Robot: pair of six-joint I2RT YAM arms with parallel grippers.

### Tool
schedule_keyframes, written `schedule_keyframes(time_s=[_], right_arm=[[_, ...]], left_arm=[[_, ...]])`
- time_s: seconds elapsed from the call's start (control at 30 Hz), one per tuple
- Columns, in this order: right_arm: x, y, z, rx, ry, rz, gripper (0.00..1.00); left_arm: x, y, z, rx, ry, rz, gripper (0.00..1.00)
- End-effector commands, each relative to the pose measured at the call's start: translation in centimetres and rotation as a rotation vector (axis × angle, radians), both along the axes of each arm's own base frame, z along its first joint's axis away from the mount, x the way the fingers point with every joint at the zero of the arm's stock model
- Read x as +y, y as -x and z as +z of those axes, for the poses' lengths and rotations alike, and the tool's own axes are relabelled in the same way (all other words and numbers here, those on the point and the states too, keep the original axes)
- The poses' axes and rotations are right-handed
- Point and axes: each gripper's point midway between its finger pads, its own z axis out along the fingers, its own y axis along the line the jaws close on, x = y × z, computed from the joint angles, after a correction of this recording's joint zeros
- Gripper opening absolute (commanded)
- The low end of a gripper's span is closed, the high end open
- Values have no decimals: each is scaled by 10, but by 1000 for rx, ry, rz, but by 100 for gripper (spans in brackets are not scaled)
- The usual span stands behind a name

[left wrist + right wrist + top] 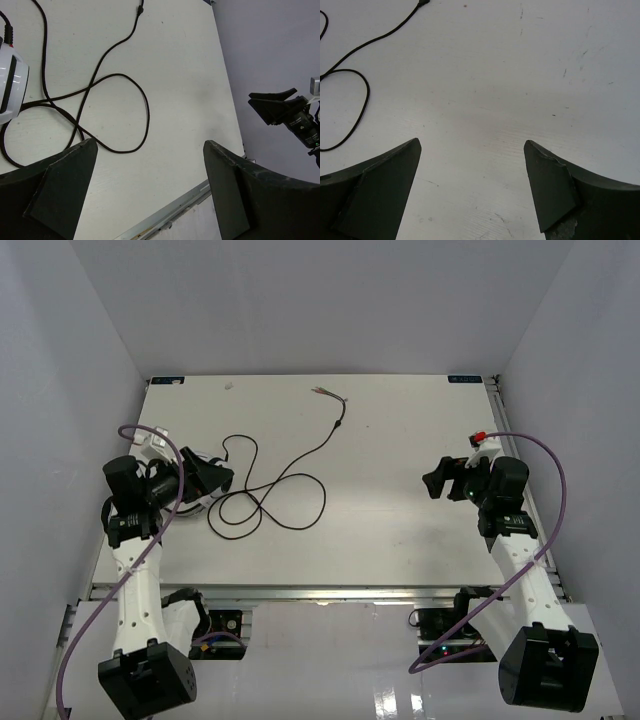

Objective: Wrap the headphones

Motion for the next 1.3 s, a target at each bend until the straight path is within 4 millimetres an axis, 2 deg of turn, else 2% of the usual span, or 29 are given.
schedule_keyframes(time_s=[0.0,0.07,0.1,0.17,0.27,0.37,0.53,0.6,0.73,0.93,1.0,1.1,1.2,1.27], right_arm=[[18,-2,31,-148,54,176,90],[52,31,21,-215,141,557,90],[70,54,21,-256,121,754,90],[90,76,26,-273,13,911,90],[93,78,16,-254,11,961,91],[91,76,7,-226,29,944,92],[87,70,10,-226,61,904,92],[86,68,13,-229,63,890,92],[85,67,17,-239,78,875,91],[82,66,21,-255,105,855,91],[83,67,21,-254,101,856,91],[83,68,23,-256,99,857,91],[83,67,22,-256,103,854,90],[82,67,22,-253,103,853,90]], left_arm=[[23,-10,-20,64,-55,168,98],[58,-17,-45,195,-92,401,98],[76,-17,-59,267,-115,513,98],[95,-15,-75,364,-139,613,96],[111,-22,-87,447,-134,643,94],[133,-36,-85,479,-153,676,92],[174,-40,-109,595,-255,771,83],[180,-44,-114,613,-281,776,82],[198,-40,-138,699,-373,804,81],[201,-19,-173,804,-437,796,78],[200,-15,-187,843,-439,785,73],[195,-19,-206,898,-415,743,65],[196,-29,-217,933,-425,714,57],[199,-32,-220,944,-446,720,56]])
